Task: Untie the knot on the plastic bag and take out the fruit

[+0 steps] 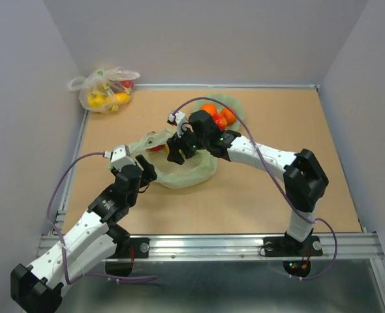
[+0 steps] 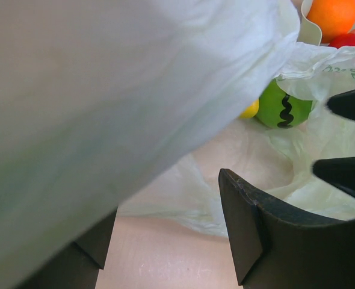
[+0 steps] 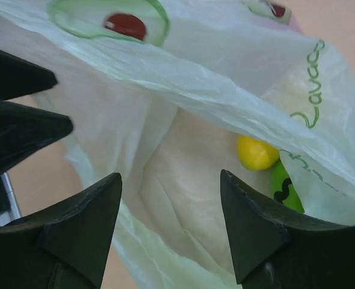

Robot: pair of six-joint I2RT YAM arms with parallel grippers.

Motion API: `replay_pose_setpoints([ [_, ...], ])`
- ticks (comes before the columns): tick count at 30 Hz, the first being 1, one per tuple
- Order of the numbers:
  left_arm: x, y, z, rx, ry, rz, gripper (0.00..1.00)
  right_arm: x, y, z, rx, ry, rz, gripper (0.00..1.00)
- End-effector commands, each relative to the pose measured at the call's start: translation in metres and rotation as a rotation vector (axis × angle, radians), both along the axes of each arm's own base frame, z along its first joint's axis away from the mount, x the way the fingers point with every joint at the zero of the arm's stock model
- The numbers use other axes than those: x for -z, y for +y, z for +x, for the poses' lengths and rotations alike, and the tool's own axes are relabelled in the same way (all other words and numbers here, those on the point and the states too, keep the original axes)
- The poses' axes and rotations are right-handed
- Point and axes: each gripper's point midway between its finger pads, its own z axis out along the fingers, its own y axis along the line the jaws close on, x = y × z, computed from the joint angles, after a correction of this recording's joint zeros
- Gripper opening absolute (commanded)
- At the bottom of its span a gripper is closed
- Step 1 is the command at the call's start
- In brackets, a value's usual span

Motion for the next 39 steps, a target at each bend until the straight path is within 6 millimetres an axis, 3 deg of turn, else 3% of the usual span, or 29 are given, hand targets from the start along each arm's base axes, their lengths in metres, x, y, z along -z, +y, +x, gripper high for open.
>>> replay_pose_setpoints([
  [1, -0.030, -0.004, 0.009, 0.006, -0.076, -0.022, 0.76, 0.004, 0.011, 0.016, 0.071, 0.054, 0.015, 0.71],
  [6, -0.027, -0.004, 0.008, 0.016, -0.076, -0.014, 0.76, 0.030, 0.026, 0.046, 0.138, 0.049, -0.023, 0.70],
  [13, -0.029, -0.005, 0.007, 0.032, -0.087, -0.011, 0.76, 0.042, 0.029, 0.094, 0.381, 0.038, -0.023, 0.71],
  [19, -0.030, -0.004, 0.007, 0.034, -0.094, -0.007, 0.76, 0.050, 0.027, 0.113, 0.496, 0.009, -0.015, 0.74],
  [22, -0.028, -0.005, 0.007, 0.034, -0.089, -0.004, 0.77, 0.057, 0.029, 0.119, 0.519, 0.006, -0.016, 0.74],
  [30, -0.028, -0.005, 0.007, 0.037, -0.092, -0.003, 0.76, 0.101, 0.032, 0.130, 0.581, 0.049, -0.056, 0.74],
  [35, -0.028, -0.005, 0.007, 0.037, -0.093, -0.006, 0.76, 0.113, 0.031, 0.131, 0.596, 0.057, -0.071, 0.73],
  [37, -0.027, -0.005, 0.007, 0.037, -0.092, -0.006, 0.76, 0.113, 0.030, 0.130, 0.595, 0.062, -0.069, 0.69],
  [39, -0.028, -0.005, 0.007, 0.035, -0.095, -0.009, 0.76, 0.111, 0.031, 0.127, 0.586, 0.063, -0.058, 0.55],
])
